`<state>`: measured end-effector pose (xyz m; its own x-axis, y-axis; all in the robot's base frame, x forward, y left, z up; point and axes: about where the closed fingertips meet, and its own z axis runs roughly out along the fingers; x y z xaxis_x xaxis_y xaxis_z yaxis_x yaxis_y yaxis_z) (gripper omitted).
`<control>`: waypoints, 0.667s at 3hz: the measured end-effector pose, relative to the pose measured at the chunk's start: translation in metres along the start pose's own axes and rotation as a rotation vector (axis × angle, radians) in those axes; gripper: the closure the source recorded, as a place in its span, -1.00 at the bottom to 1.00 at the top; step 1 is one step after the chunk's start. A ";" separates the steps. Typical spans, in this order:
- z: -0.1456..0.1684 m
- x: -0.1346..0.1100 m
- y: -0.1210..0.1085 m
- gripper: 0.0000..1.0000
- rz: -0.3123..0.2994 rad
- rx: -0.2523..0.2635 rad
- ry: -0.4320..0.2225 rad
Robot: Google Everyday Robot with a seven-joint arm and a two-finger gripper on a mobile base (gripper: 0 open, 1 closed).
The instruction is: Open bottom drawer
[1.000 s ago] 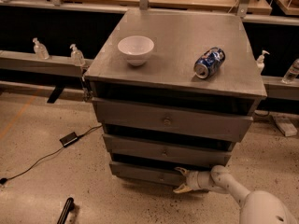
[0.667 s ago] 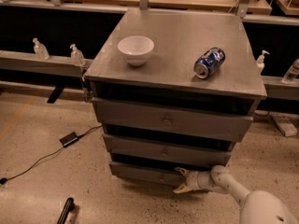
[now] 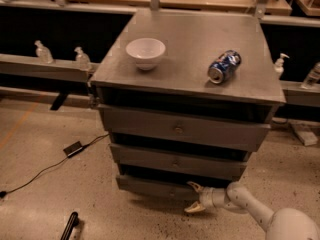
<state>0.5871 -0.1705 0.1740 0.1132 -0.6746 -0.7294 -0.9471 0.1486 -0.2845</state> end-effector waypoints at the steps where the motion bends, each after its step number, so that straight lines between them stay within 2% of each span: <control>1: 0.000 0.000 0.000 0.00 0.000 0.000 0.000; 2: -0.002 0.000 0.003 0.27 0.006 0.000 0.000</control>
Offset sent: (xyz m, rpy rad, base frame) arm -0.2813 -0.0586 0.0448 0.1139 0.3528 -0.3265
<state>0.5838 -0.1712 0.1746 0.1071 -0.6740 -0.7310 -0.9478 0.1529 -0.2799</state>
